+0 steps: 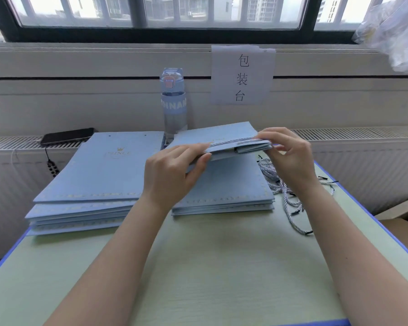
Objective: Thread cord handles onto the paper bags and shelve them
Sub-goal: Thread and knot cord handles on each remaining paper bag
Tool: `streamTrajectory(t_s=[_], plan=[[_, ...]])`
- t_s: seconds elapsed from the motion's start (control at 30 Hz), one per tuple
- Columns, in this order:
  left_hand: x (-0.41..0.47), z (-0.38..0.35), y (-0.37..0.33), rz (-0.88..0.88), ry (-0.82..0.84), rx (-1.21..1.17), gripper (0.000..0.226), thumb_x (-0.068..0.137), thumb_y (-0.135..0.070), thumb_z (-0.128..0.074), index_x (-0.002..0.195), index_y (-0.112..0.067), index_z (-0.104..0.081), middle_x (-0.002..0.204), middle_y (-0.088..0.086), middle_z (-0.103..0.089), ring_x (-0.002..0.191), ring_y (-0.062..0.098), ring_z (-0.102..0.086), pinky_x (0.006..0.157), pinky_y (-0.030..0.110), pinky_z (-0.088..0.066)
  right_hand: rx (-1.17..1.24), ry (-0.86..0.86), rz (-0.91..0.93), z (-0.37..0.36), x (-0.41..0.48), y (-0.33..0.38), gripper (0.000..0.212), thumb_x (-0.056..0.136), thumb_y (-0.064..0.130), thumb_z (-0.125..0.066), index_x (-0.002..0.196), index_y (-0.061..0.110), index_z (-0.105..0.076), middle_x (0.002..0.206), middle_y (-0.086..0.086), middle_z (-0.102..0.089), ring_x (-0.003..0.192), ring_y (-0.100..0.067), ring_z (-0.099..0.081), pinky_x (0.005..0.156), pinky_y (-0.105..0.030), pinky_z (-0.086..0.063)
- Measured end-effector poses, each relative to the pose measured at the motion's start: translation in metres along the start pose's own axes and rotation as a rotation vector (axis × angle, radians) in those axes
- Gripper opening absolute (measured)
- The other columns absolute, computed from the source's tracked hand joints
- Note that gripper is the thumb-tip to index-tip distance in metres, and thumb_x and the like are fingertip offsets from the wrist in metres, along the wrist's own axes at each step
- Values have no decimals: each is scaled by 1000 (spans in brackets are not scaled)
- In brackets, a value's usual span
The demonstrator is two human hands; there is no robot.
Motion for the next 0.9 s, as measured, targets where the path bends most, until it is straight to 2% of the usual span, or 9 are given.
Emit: streamTrajectory(t_s=[0.13, 0.23, 0.27, 0.37, 0.43, 0.57, 0.7, 0.8, 0.9], plan=[[6, 8, 14, 155, -78, -86, 38, 94, -31, -57, 118, -2, -60, 113, 7, -65, 103, 14, -59, 89, 14, -44, 245, -186, -134, 11, 4, -2, 12, 88, 14, -65, 89, 26, -69, 88, 7, -63, 78, 1, -56, 76, -22, -47], [6, 11, 24, 480, -110, -380, 40, 89, -26, -64, 123, -10, -51, 111, -1, -61, 102, 8, -59, 93, 17, -47, 376, -196, -196, 11, 5, -2, 3, 81, 36, -69, 82, 37, -72, 75, 16, -63, 75, -6, -54, 83, -42, -50], [6, 11, 25, 573, -110, -469, 37, 90, -23, -64, 123, -14, -49, 109, -4, -62, 101, 6, -61, 91, 19, -49, 391, -179, -193, 11, 5, -1, 5, 78, 40, -69, 82, 39, -72, 73, 17, -63, 75, -7, -54, 84, -44, -50], [7, 12, 29, 758, -114, -603, 23, 93, -12, -59, 115, -14, -53, 101, -9, -63, 94, -1, -61, 86, 15, -47, 378, -148, -152, 10, 4, 8, 4, 78, 40, -67, 76, 42, -71, 67, 20, -61, 70, -1, -52, 75, -24, -47], [7, 12, 31, 830, -141, -658, 12, 95, -10, -56, 106, -12, -56, 92, -9, -63, 84, -5, -59, 78, 12, -44, 382, -152, -123, 9, 4, 12, 14, 84, 30, -67, 73, 39, -69, 64, 21, -58, 66, 3, -48, 68, -12, -40], [10, 17, 29, 854, -267, -690, 12, 93, -11, -58, 89, -22, -58, 83, -10, -62, 77, -2, -58, 76, 15, -45, 251, -63, -159, 4, 5, 10, 16, 92, 22, -59, 85, 36, -56, 72, 27, -58, 73, 6, -52, 68, -6, -38], [18, 23, 23, 820, -356, -746, 14, 94, -9, -56, 91, -23, -56, 88, -8, -61, 81, -3, -57, 78, 15, -45, 174, 15, -223, -4, 1, 0, 11, 94, 17, -57, 96, 27, -61, 78, 28, -65, 77, 12, -57, 72, -6, -41], [19, 20, 19, 835, -277, -706, 15, 94, -13, -56, 107, -19, -52, 100, -8, -57, 91, -6, -55, 83, 12, -45, 288, -84, -254, -7, -2, 0, 19, 92, 12, -60, 88, 31, -65, 74, 27, -68, 73, 11, -58, 74, -11, -44], [3, -1, 27, 978, 10, -597, 53, 90, -24, -62, 137, -21, -37, 135, -7, -46, 122, 7, -46, 102, 20, -37, 383, -181, -283, -8, -3, 1, 20, 90, 14, -62, 88, 33, -69, 76, 19, -70, 75, 1, -61, 81, -27, -51]])
Point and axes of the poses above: each hand's wrist, its own x-axis towards the middle knuckle, its own z-axis out of the back of the hand, y = z × x, the point moved 3 cm from there along x, towards the middle knuckle
